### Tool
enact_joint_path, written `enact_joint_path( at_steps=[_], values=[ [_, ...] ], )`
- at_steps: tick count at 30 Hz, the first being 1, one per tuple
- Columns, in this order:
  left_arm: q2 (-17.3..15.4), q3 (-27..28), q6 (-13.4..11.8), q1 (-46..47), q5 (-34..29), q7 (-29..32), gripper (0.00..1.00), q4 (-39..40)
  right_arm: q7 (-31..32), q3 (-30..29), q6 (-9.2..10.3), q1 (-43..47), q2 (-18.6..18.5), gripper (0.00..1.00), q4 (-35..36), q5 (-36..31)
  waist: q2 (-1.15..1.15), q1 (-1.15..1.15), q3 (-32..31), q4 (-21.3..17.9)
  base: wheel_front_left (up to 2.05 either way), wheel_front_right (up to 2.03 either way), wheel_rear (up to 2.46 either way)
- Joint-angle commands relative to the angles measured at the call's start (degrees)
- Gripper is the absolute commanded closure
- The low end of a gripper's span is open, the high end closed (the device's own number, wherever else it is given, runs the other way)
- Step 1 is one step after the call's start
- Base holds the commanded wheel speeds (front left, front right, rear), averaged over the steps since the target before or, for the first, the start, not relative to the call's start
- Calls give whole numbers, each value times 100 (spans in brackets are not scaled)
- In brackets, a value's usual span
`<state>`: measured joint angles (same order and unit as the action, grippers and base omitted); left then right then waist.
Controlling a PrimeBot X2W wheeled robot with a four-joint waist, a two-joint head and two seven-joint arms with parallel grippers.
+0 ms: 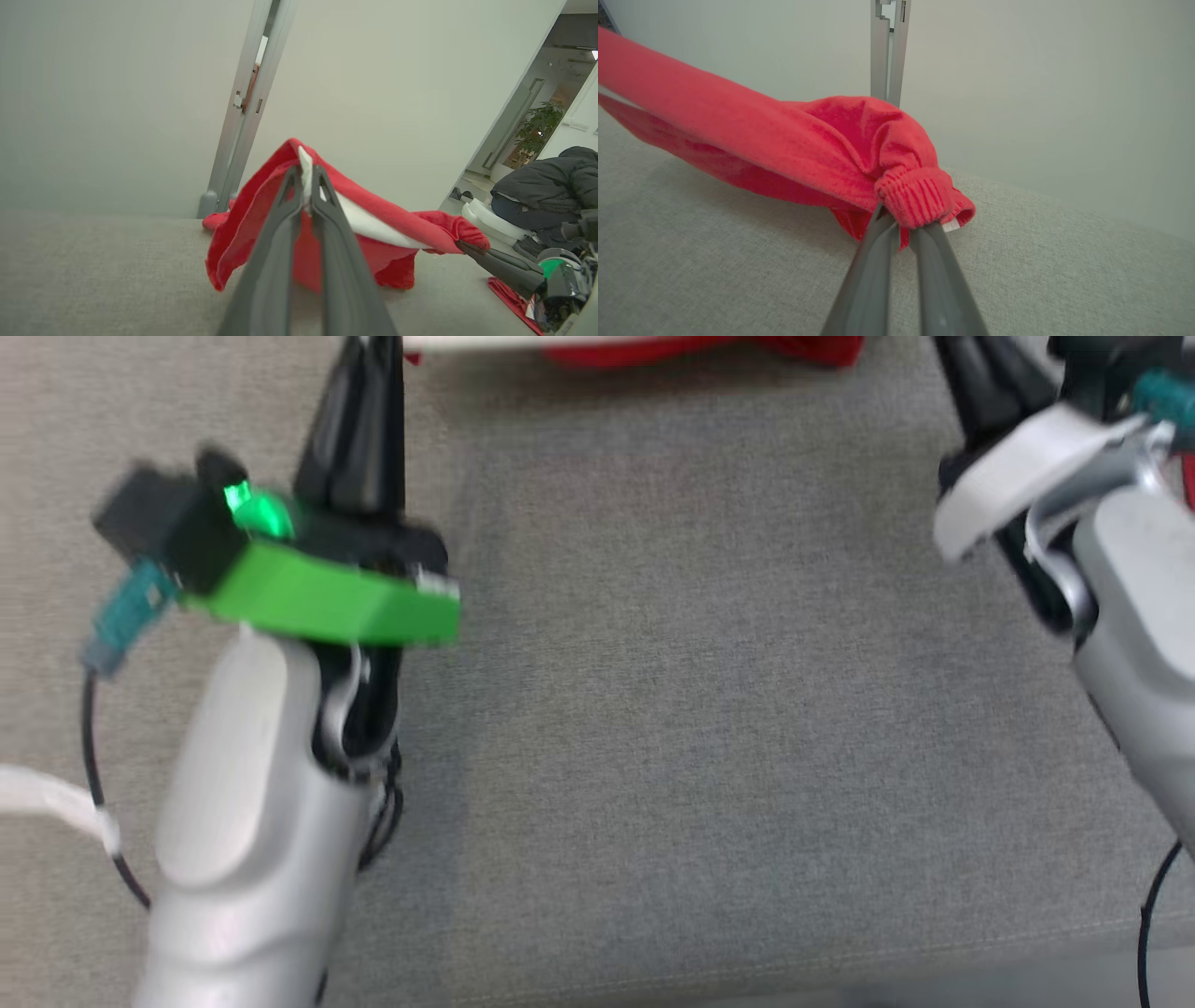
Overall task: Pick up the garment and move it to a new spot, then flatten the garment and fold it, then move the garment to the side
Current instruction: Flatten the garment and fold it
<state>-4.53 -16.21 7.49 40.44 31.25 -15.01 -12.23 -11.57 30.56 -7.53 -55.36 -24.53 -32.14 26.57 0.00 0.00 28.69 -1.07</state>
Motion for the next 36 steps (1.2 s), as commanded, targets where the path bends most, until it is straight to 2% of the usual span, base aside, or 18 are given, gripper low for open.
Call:
enact_joint_path(
  at_steps=[1, 8, 12, 18, 22, 27, 33, 36],
  values=[
    [-26, 42, -4, -371, 43, -18, 100, 106, 55, 34, 8, 273, -120, 100, 92, 109, 0, 0, -501, 327, 0, 0, 0],
    [-164, -44, -7, -2118, 242, -22, 100, 649, 514, -153, 11, 1691, -443, 100, 799, 558, 0, 0, -1211, 637, 0, 0, 0],
    [-351, -379, -9, -2836, 404, -23, 100, 851, 1175, -435, 15, 2479, -729, 100, 1268, 622, 0, 0, -1555, 813, 0, 0, 0],
    [-794, -1047, -9, -3512, 988, -24, 100, 889, 2055, -1075, 15, 3638, -829, 100, 2153, 503, 0, 0, -1844, 957, 0, 0, 0],
    [-1042, -1235, -9, -3744, 1246, -24, 100, 856, 2658, -1532, 15, 4373, -687, 100, 2660, 347, 0, 0, -1908, 1001, 0, 0, 0],
    [-1349, -1444, -9, -3905, 1432, -24, 100, 802, 3678, -2105, 15, 5345, -308, 100, 3428, 240, 0, 0, -1925, 950, 0, 0, 0],
    [-1763, -1700, -9, -4111, 1506, 17, 100, 761, 4755, -2508, 14, 6164, 162, 100, 4142, 128, 0, 0, -1932, 785, 0, 0, 0],
    [-1805, -1685, -9, -4144, 1553, 13, 100, 815, 5001, -2622, 10, 6346, 333, 100, 4474, 78, 0, 0, -1921, 734, 0, 0, 0]
  ],
)
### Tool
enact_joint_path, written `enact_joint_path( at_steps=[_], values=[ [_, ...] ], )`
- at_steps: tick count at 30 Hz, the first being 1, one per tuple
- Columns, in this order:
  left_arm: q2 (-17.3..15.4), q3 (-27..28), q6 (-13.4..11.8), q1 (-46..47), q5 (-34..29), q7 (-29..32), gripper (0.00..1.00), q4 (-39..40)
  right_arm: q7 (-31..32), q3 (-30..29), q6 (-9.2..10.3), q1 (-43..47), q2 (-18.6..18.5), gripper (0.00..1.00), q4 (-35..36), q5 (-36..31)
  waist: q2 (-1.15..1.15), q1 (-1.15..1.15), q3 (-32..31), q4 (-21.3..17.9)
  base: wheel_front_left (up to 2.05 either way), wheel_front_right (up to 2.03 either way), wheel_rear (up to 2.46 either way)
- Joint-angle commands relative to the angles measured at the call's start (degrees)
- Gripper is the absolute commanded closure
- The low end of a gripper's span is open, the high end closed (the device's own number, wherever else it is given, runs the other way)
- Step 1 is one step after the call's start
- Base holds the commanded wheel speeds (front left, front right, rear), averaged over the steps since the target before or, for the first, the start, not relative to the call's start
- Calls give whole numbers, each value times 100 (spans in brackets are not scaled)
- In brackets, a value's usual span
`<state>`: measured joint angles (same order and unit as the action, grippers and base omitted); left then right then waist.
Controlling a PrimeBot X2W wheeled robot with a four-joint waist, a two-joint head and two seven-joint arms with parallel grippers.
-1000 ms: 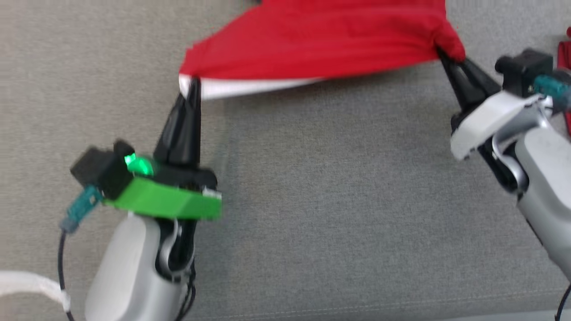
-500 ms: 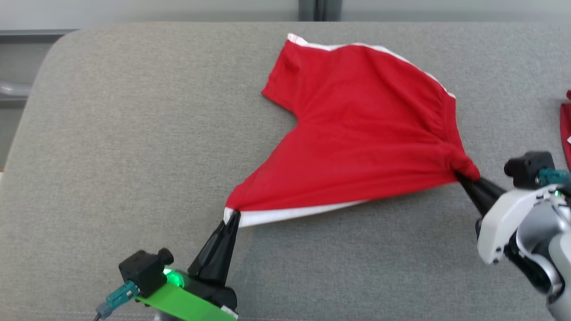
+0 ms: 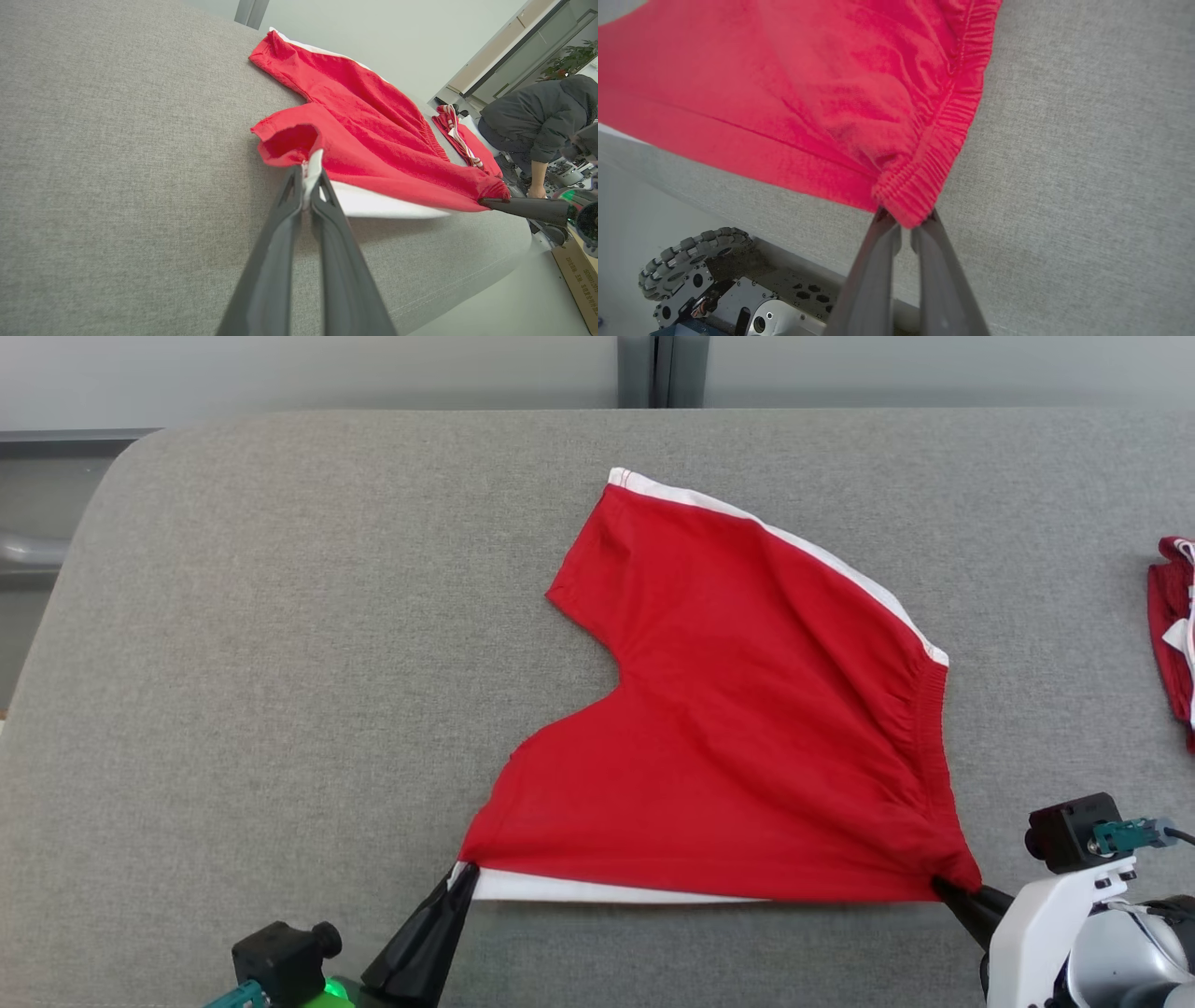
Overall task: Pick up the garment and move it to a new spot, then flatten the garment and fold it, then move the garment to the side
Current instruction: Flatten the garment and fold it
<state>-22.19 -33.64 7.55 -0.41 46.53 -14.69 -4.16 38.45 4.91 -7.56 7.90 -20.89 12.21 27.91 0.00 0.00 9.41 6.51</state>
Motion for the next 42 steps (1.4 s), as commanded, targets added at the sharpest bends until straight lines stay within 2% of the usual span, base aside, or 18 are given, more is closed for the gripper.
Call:
enact_joint_path(
  at_steps=[1, 10, 19, 28, 32, 42],
  values=[
    [-34, 122, -29, -9, -19, -28, 100, 1, 29, -64, 14, 39, 36, 100, 147, -72, 0, 0, 17, -45, 0, 0, 0],
    [498, 641, -18, 1207, -213, -51, 100, -393, -278, 69, 13, -615, 306, 100, 258, -139, 0, 0, 204, -242, 0, 0, 0],
    [876, 325, -14, 2951, -338, -48, 100, -1607, -662, 155, 10, -1683, 572, 100, -161, -46, 0, 0, 657, -532, 0, 0, 0],
    [979, 338, -13, 4206, -394, -49, 100, -2309, -1376, 156, 8, -2752, 1004, 100, -852, -138, 0, 0, 1249, -978, 0, 0, 0],
    [967, 443, -13, 4528, -496, -49, 100, -2526, -1645, 93, 7, -3009, 1293, 100, -1112, -105, 0, 0, 1433, -1159, 0, 0, 0],
    [1036, 649, -12, 5110, -832, -49, 100, -3131, -2159, -180, 7, -3436, 1713, 100, -1612, -90, 0, 0, 1790, -1502, 0, 0, 0]
  ],
)
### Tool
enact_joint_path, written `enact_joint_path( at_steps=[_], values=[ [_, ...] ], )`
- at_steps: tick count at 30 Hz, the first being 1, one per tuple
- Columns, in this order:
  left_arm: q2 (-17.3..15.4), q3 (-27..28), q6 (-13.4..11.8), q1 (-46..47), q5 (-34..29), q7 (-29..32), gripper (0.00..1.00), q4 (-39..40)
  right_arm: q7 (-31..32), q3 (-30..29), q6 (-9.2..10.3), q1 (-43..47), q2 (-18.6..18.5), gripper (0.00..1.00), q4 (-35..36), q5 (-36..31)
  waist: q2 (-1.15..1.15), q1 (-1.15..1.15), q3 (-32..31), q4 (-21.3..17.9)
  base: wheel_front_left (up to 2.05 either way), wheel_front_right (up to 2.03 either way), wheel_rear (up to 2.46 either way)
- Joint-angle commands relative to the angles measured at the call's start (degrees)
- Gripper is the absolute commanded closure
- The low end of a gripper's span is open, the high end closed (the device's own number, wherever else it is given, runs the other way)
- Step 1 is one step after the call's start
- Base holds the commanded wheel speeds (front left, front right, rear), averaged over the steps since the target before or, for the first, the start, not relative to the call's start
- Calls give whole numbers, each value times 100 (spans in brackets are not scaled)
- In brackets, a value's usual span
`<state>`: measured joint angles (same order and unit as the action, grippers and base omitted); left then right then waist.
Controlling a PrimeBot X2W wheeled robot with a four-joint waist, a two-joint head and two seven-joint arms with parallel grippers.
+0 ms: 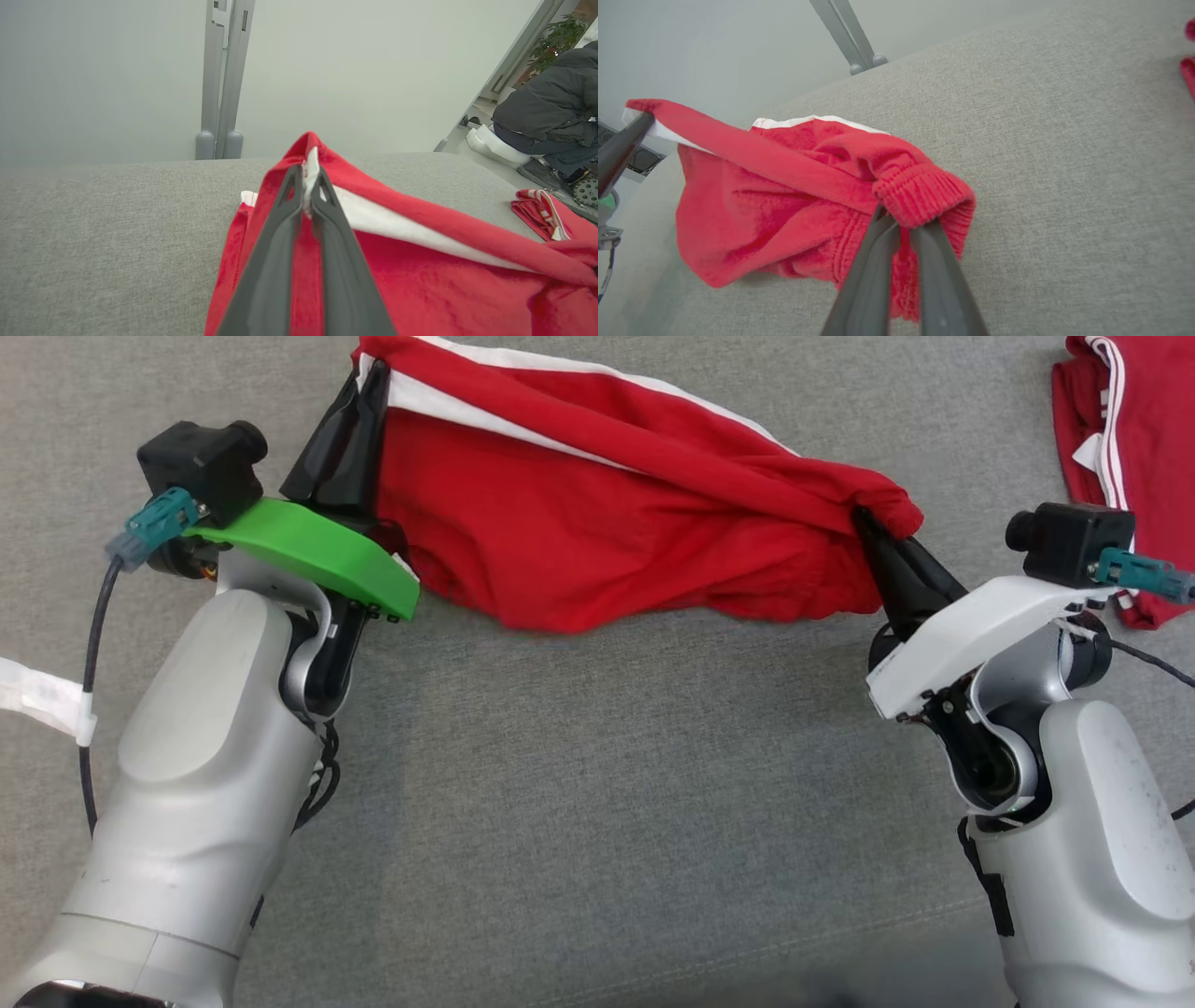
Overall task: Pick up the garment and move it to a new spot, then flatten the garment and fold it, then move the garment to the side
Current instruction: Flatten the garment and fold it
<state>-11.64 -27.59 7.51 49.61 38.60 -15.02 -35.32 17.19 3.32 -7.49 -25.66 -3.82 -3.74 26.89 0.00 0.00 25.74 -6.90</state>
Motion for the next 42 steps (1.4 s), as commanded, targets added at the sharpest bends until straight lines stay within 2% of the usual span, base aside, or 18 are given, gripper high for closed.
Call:
enact_joint_path(
  at_steps=[1, 4, 5, 6, 7, 12, 18, 23, 26, 29, 33, 39, 42],
  values=[
    [-11, 62, -8, 148, -74, -16, 100, -82, -78, -46, 0, -107, 32, 100, -70, 15, 0, 0, 179, -188, 0, 0, 0],
    [6, 135, -11, 291, -234, -16, 100, -289, -131, -47, 0, -184, 77, 100, -273, 152, 0, 0, 247, -257, 0, 0, 0],
    [12, 157, -30, 334, -280, -16, 100, -335, -175, -43, 0, -215, 75, 86, -320, 178, 0, 0, 262, -267, 0, 0, 0],
    [37, 196, -45, 378, -329, -16, 72, -382, -223, 17, 0, -246, 83, 0, -380, 241, 0, 0, 277, -273, 0, 0, 0],
    [49, 226, -70, 407, -392, -16, 0, -431, -268, 51, 0, -267, 85, 0, -430, 283, 0, 0, 287, -275, 0, 0, 0],
    [135, 483, -176, 456, -664, -16, 0, -462, -526, 187, 0, -322, 88, 0, -552, 436, 0, 0, 270, -227, 0, 0, 0],
    [231, 688, -224, 75, -984, -16, 0, -568, -365, 74, 0, 76, 87, 0, -367, 279, 0, 0, 35, -47, 0, 0, 0],
    [212, 681, -176, -240, -1207, -17, 0, -868, -182, -257, -1, 685, 89, 0, 208, -215, 0, 0, -198, 20, 0, 0, 0],
    [189, 667, -148, -359, -1270, -16, 0, -1051, -315, -309, -1, 1022, 90, 0, 634, -686, 0, 0, -292, -4, 0, 0, 0],
    [162, 656, -128, -422, -1297, -16, 0, -1260, -640, -259, 0, 1351, 86, 0, 942, -1105, 0, 0, -342, -85, 0, 0, 0],
    [128, 616, -111, -321, -1355, -17, 0, -1594, -1348, -106, 0, 1568, 92, 0, 978, -1548, 0, 0, -329, -240, 0, 0, 0],
    [93, 551, -140, 2, -1413, -16, 0, -2066, -2645, 56, 0, 1679, 89, 0, 604, -1994, 0, 0, -175, -446, 0, 0, 0],
    [108, 518, -150, 136, -1432, -12, 0, -2250, -3037, 51, 0, 1645, 91, 0, 346, -2073, 0, 0, -89, -503, 0, 0, 0]
  ],
)
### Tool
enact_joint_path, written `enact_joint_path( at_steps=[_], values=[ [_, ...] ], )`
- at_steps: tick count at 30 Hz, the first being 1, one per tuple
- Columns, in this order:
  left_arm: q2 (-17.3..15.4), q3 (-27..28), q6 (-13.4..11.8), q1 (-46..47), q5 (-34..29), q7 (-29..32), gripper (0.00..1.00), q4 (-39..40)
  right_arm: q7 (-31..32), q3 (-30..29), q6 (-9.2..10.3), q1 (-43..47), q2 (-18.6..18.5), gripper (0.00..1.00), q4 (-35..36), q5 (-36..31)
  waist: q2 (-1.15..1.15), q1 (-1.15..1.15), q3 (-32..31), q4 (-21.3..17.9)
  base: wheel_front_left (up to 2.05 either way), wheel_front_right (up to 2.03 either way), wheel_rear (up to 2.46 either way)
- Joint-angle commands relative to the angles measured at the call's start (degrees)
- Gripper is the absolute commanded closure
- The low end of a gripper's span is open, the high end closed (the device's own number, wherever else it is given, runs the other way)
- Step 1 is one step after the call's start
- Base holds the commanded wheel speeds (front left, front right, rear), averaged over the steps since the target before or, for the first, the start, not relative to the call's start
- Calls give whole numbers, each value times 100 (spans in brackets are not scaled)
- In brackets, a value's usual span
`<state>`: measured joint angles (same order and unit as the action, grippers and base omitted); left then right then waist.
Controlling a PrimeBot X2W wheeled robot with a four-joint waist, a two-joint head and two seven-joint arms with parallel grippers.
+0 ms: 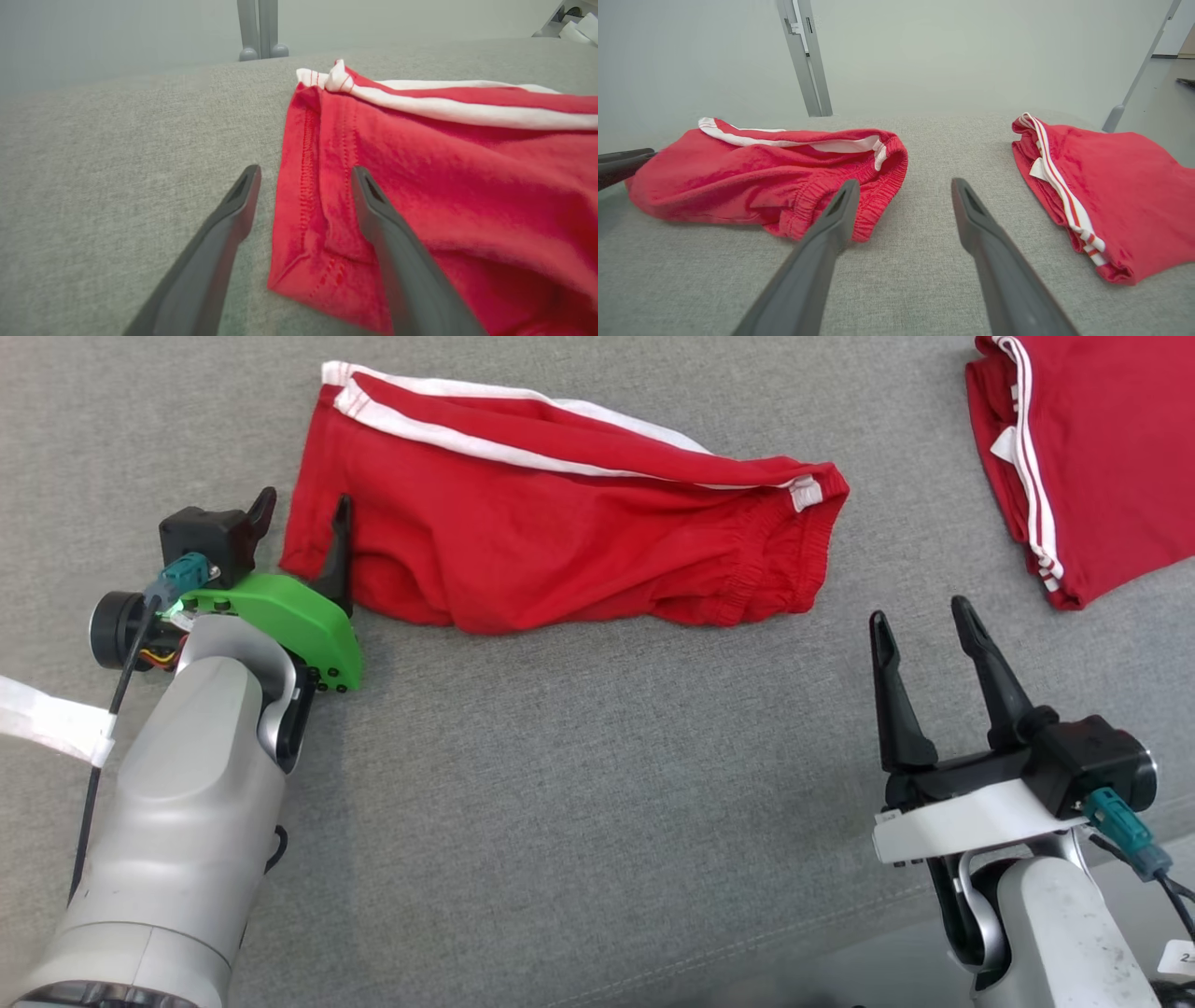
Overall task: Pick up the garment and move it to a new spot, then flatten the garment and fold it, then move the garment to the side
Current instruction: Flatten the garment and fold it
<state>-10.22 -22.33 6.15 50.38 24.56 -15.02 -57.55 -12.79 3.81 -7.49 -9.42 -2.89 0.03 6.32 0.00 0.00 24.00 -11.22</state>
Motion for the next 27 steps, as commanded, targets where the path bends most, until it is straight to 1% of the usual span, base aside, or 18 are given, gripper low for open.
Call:
enact_joint_path(
  at_steps=[1, 6, 9, 10, 12, 13, 14, 16, 18, 23, 27],
  values=[
    [-23, -16, -7, 120, -17, 27, 0, -114, -111, 16, 0, -3, -1, 0, -119, -6, 0, 0, 117, -91, 0, 0, 0],
    [75, -81, 32, 275, 53, 286, 0, -471, -217, 4, 0, -97, -2, 0, -383, 66, 0, 0, 237, -117, 0, 0, 0],
    [219, -173, 71, 251, 125, 702, 0, -769, -243, -36, 0, -125, -2, 0, -429, 79, 0, 0, 267, -94, 0, 0, 0],
    [291, -207, 95, 220, 179, 854, 4, -856, -248, -62, 0, -135, -3, 0, -426, 77, 0, 0, 267, -78, 0, 0, 0],
    [423, -281, 129, 147, 253, 1079, 63, -938, -250, -118, 0, -146, -3, 0, -370, 84, 0, 0, 253, -37, 0, 0, 0],
    [473, -316, 142, 115, 265, 1144, 76, -951, -244, -138, 0, -142, -3, 0, -348, 87, 0, 0, 241, -19, 0, 0, 0],
    [510, -356, 154, 82, 285, 1189, 100, -949, -241, -151, 0, -128, -2, 0, -340, 86, 0, 0, 227, -4, 0, 0, 0],
    [580, -463, 167, -32, 387, 1323, 100, -917, -242, -148, 0, -122, -2, 0, -331, 90, 0, 0, 184, 27, 0, 0, 0],
    [562, -540, 158, -77, 478, 1268, 100, -802, -243, -142, 0, -110, -3, 0, -340, 107, 0, 0, 133, 62, 0, 0, 0],
    [450, -419, 108, -157, 635, 646, 100, -652, -243, -157, 0, -31, -3, 0, -372, 62, 0, 0, -60, 238, 0, 0, 0],
    [386, -224, -85, -397, 750, 186, 100, -575, -243, -186, 0, 28, -4, 0, -412, -7, 0, 0, -300, 437, 0, 0, 0]
  ],
)
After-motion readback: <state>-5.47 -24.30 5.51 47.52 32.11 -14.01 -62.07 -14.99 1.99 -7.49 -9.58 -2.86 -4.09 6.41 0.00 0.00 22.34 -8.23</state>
